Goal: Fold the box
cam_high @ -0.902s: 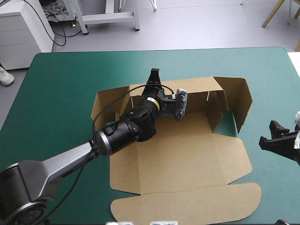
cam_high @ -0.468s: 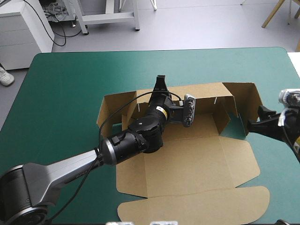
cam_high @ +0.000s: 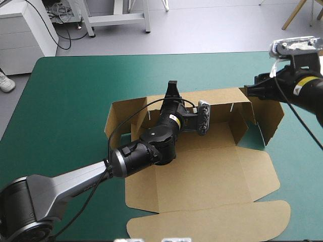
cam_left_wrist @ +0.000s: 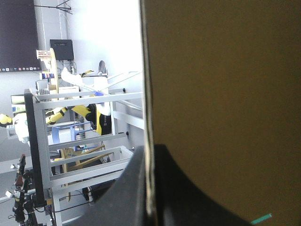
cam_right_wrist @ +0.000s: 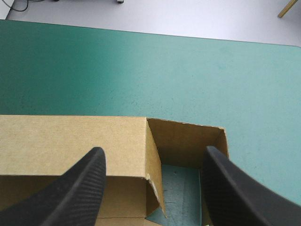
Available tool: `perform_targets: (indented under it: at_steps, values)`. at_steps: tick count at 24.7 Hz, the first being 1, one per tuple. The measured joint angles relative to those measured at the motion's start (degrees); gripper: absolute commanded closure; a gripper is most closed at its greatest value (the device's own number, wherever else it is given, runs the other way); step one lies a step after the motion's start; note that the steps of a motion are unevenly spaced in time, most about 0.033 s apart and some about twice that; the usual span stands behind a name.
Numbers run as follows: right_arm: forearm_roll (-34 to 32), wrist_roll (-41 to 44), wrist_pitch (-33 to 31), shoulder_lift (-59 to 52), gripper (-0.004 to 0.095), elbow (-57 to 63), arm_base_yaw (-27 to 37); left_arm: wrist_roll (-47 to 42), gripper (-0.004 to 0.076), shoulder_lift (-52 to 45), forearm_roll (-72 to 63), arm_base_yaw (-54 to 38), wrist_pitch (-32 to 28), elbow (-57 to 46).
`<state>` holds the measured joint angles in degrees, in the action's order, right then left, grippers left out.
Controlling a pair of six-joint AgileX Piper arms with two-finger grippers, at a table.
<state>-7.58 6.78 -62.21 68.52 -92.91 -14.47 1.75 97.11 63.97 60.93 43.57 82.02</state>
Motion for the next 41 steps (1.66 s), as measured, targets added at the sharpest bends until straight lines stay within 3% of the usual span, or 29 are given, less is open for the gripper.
perform_targets:
  at_steps: [4,8,17,26,33,41]
  values:
    - [14.6,-9.7,-2.0,6.0,0.0363,-4.0,11.8,-0.1,0.0734,0.0,0.1,0.0,0.1,0.0]
    - [22.1,-14.4,-2.5,11.1,0.0363,-5.7,18.7,-0.6,0.0734,0.0,0.1,0.0,0.4,0.0]
    - [24.3,-16.8,-4.8,27.4,0.0357,-18.3,20.3,-1.2,0.0734,0.0,0.1,0.0,4.5,0.0]
    - [25.1,-16.8,-7.4,41.5,0.0359,-25.6,22.3,-0.1,0.0734,0.3,5.9,0.0,2.8,-0.1]
    - [29.0,-17.3,-8.3,42.1,0.036,-23.9,29.9,-0.1,0.0734,0.3,7.1,-0.4,-2.8,-0.2]
    - [32.0,-19.6,-8.3,42.1,0.0359,-18.9,30.9,-0.6,0.0734,1.1,7.3,-1.8,-1.7,-0.2]
